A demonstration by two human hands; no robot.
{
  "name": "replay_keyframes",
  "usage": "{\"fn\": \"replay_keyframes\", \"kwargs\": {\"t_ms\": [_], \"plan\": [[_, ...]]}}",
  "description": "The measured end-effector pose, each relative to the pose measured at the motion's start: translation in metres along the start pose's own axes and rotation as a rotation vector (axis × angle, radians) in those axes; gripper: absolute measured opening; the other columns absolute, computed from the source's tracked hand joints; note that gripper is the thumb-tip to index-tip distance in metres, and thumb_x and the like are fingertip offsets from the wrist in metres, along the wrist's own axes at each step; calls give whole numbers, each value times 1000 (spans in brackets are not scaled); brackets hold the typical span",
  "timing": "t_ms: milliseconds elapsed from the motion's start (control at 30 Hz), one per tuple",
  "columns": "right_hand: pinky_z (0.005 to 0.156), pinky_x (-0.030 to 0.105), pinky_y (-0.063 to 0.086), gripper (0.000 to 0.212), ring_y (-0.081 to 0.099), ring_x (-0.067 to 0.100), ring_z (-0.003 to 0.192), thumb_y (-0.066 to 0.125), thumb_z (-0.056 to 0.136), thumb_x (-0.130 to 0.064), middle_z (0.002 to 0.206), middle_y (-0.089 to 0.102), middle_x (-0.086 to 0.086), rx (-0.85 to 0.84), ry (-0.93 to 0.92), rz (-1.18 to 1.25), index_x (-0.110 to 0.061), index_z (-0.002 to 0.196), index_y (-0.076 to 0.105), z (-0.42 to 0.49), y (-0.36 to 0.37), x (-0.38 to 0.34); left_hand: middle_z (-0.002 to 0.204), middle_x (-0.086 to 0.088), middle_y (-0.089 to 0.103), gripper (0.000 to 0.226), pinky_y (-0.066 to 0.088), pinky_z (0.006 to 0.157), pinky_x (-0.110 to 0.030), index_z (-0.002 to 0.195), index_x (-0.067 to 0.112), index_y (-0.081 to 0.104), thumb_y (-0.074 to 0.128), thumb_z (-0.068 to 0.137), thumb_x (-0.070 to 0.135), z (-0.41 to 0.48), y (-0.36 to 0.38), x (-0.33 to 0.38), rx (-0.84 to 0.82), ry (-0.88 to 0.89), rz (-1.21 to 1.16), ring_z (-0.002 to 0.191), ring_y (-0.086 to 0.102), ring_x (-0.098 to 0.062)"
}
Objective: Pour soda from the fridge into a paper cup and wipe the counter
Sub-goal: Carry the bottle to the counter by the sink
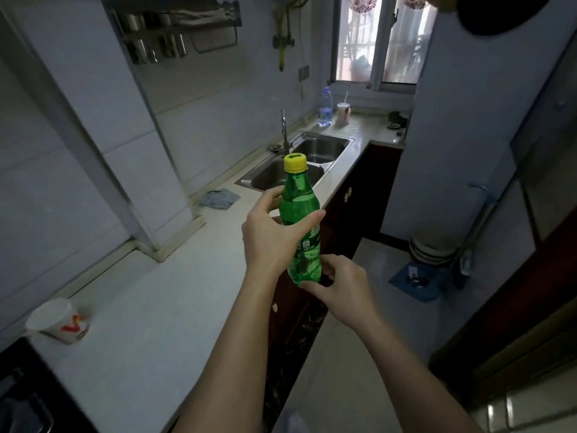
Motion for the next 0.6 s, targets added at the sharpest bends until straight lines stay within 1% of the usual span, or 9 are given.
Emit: {"fn": "replay_keyframes", "kwargs": {"t_ms": [133, 233, 333, 400, 467, 533, 600], "plan": [[85, 33, 54, 56, 59, 1, 98, 70, 69, -62, 104, 64, -14, -23, -17, -6, -32, 116, 65, 68, 22, 0, 97, 29, 65, 53, 59, 79, -34, 110, 45, 61, 89, 64, 46, 64, 4, -23, 11, -11, -3, 79, 64, 9], [87, 33, 53, 54, 58, 3, 99, 76, 72, -55, 105, 64, -11, -54, -33, -13, -29, 119, 65, 124, 39, -5, 101, 27, 65, 58, 59, 77, -31, 116, 39, 63, 89, 65, 47, 115, 0, -44, 46, -29, -8, 80, 64, 9], [90, 35, 52, 57, 58, 8, 104, 78, 74, -51, 111, 64, -6, -94, -56, -2, -25, 123, 63, 173, 62, -13, 103, 29, 64, 61, 54, 76, -23, 119, 39, 62, 88, 65, 48, 159, -6, -63, 82, -32, -3, 86, 60, 15], [89, 35, 52, 56, 57, 9, 103, 78, 75, -49, 111, 63, -5, -107, -76, 2, -25, 123, 63, 197, 77, -18, 103, 31, 63, 61, 52, 76, -22, 119, 40, 61, 87, 65, 49, 183, -10, -75, 97, -34, 8, 88, 58, 17], [87, 32, 52, 53, 57, 8, 100, 78, 75, -48, 109, 64, -6, -122, -93, 3, -24, 121, 65, 217, 91, -22, 104, 32, 62, 61, 51, 76, -22, 120, 41, 61, 86, 65, 51, 204, -15, -85, 112, -42, 34, 89, 56, 19], [84, 27, 50, 52, 57, 6, 96, 79, 74, -49, 106, 64, -7, -151, -107, -7, -24, 119, 66, 238, 106, -25, 108, 29, 63, 66, 49, 78, -20, 124, 39, 61, 86, 65, 51, 221, -21, -98, 137, -50, 63, 92, 56, 19], [80, 24, 48, 52, 55, 5, 92, 78, 74, -51, 102, 62, -9, -188, -122, -35, -25, 117, 66, 258, 123, -28, 110, 27, 64, 66, 49, 78, -18, 125, 39, 61, 87, 65, 50, 235, -27, -112, 169, -78, 72, 93, 55, 19]]}}
Point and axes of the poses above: each hand's wrist, its own z-axis towards the middle knuckle, its own y-axis out of the palm, x = y × z, the point moved 6 cm from there along z, towards the middle knuckle
